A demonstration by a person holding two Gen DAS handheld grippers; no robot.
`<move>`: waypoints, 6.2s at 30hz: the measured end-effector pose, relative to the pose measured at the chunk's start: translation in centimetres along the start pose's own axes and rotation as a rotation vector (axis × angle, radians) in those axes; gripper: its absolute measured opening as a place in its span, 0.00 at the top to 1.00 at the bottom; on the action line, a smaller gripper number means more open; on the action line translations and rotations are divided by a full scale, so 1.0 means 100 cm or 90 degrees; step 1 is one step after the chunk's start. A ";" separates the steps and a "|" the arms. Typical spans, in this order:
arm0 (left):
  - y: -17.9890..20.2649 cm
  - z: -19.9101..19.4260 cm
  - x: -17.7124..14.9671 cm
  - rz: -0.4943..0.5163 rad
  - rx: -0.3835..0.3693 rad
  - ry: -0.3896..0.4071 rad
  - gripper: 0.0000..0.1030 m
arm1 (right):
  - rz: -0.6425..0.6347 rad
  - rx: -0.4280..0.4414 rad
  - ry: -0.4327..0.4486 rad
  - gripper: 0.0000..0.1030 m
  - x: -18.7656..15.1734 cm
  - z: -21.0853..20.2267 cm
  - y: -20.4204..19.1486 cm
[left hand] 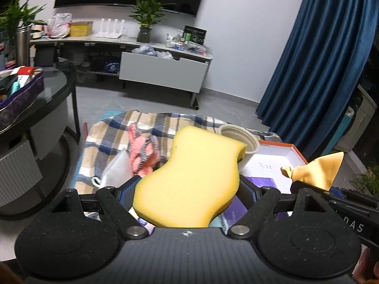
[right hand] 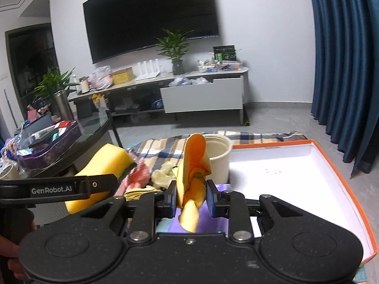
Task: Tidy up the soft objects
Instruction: 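Carry the sponge and yellow cloth in both grippers over the white box, then open the right gripper to drop the cloth while the left releases the sponge, then move both tools back toward the pile of soft items, then grasp the blue tissue pack with the left gripper while the right grasps the yellow knit hat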
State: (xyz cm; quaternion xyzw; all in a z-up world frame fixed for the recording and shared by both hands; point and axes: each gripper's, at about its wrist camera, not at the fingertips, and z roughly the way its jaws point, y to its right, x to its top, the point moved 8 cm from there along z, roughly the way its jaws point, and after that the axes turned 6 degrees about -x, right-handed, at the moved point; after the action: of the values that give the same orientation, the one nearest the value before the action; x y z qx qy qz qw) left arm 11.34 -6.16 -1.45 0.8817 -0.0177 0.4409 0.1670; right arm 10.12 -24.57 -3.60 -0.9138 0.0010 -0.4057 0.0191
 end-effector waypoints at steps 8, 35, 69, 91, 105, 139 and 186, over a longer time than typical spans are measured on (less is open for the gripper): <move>0.023 0.017 -0.001 0.020 -0.020 -0.018 0.17 | 0.027 -0.023 0.000 0.70 0.001 0.002 0.032; 0.098 0.066 -0.007 0.084 -0.073 -0.061 0.17 | 0.089 -0.082 0.011 0.70 0.010 0.008 0.111; 0.150 0.140 -0.011 0.119 -0.099 -0.146 0.17 | 0.103 -0.106 -0.064 0.69 0.025 0.087 0.172; 0.149 0.150 -0.003 0.023 -0.140 -0.196 0.13 | 0.128 -0.129 0.025 0.30 0.052 0.043 0.178; 0.126 0.093 0.003 0.116 -0.029 -0.134 0.13 | 0.117 -0.124 0.010 0.24 0.027 0.000 0.131; 0.004 0.030 -0.001 0.031 0.051 -0.086 0.13 | -0.007 -0.003 -0.036 0.23 0.006 0.016 -0.020; -0.102 0.011 -0.068 0.061 0.019 -0.092 0.47 | -0.162 0.017 -0.229 0.31 -0.048 0.133 -0.139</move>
State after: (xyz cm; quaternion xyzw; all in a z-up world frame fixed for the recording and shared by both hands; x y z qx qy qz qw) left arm 9.85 2.32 -10.19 0.9116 -0.0653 0.3841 0.1307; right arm 16.59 -10.15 -15.62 -0.9639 -0.1229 -0.2352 -0.0199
